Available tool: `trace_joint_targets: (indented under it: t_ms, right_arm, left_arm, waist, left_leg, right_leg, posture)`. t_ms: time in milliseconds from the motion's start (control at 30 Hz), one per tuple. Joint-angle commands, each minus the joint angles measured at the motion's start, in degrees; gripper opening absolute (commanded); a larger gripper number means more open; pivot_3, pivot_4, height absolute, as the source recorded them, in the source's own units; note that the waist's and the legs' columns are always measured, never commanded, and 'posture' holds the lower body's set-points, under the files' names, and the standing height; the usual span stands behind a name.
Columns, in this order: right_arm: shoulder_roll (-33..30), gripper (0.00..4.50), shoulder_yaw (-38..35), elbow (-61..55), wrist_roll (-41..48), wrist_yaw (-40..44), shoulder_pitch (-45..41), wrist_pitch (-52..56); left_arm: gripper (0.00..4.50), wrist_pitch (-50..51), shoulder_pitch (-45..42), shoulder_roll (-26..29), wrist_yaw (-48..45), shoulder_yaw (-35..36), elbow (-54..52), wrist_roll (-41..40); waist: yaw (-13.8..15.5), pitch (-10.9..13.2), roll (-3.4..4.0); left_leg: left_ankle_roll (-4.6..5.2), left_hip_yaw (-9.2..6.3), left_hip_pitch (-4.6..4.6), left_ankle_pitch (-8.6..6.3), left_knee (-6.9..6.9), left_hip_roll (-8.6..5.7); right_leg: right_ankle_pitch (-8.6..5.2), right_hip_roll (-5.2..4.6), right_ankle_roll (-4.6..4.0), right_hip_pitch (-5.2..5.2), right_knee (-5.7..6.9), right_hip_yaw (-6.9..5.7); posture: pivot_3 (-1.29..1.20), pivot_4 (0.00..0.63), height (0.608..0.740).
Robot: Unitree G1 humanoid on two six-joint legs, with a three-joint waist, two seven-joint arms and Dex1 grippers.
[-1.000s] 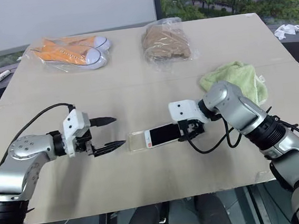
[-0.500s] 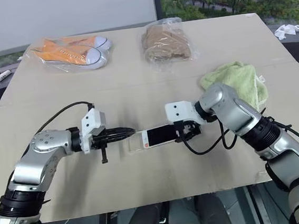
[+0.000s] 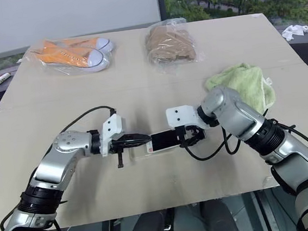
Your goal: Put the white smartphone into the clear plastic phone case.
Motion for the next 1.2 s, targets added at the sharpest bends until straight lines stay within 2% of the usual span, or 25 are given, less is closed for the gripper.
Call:
trace_joint_targets:
  t_ms: [33, 300, 433, 667, 867, 1200]
  right_arm:
    - [-0.04, 2.89, -0.07, -1.88, -0.03, -0.08, -0.69, 0.27]
    - [0.16, 2.89, -0.08, -1.88, -0.28, -0.32, -0.93, 0.68]
    - [0.15, 2.89, -0.12, -2.69, -0.08, -0.27, -0.91, 1.34]
    - [-0.21, 2.89, 0.19, -4.0, 0.24, -0.08, -0.83, 2.59]
    - [-0.46, 2.89, 0.51, -5.05, -0.05, -0.7, -0.86, 5.09]
    - [0.64, 2.89, 1.89, -6.8, 0.07, -2.31, -0.62, 8.93]
  left_arm:
    - [0.05, -0.63, -1.2, -0.08, -0.65, -0.66, -0.91, 0.73]
    - [0.05, 0.19, -0.53, 0.36, -2.42, -3.27, -2.57, 1.34]
    - [0.05, -2.77, -0.39, 0.5, -0.35, -4.21, -1.06, 5.26]
    - [0.05, -2.52, 1.17, 1.0, -0.84, -5.93, -0.93, 7.08]
    - [0.05, -1.93, 2.03, 2.88, -0.91, -6.54, 0.62, 9.33]
    - [0.05, -1.72, 1.55, 2.17, 0.09, -6.83, 1.32, 10.24]
  waist:
    - [0.0, 0.0, 0.0]
    - [-0.03, 0.0, 0.0]
    - [0.0, 0.0, 0.0]
    - [0.02, -0.01, -0.01]
    - [0.03, -0.05, -0.01]
    - [0.08, -0.25, -0.02]
  left_leg:
    - [0.0, 0.0, 0.0, 0.0, 0.0, 0.0]
    - [0.0, 0.0, 0.0, 0.0, 0.0, -0.01]
    - [0.0, 0.0, 0.0, 0.0, 0.0, -0.01]
    - [0.0, 0.0, 0.02, 0.01, 0.02, -0.01]
    - [-0.01, 0.0, 0.08, 0.01, 0.01, -0.01]
    - [-0.02, 0.0, 0.21, 0.02, 0.07, -0.01]
  right_leg:
    - [0.0, 0.0, 0.0, 0.0, 0.01, 0.0]
    - [0.0, 0.0, 0.0, 0.0, 0.02, 0.0]
    - [0.0, 0.0, 0.0, 0.0, 0.03, 0.0]
    - [0.0, 0.0, 0.0, 0.0, 0.05, 0.01]
    - [0.0, 0.0, 0.0, 0.0, 0.08, 0.01]
    - [0.0, -0.01, 0.0, 0.08, 0.22, 0.02]
  posture:
    - [0.0, 0.15, 0.74]
    - [0.0, 0.15, 0.74]
    - [0.0, 0.15, 0.74]
    - [0.0, 0.15, 0.74]
    - [0.0, 0.15, 0.74]
    - [0.0, 0.15, 0.74]
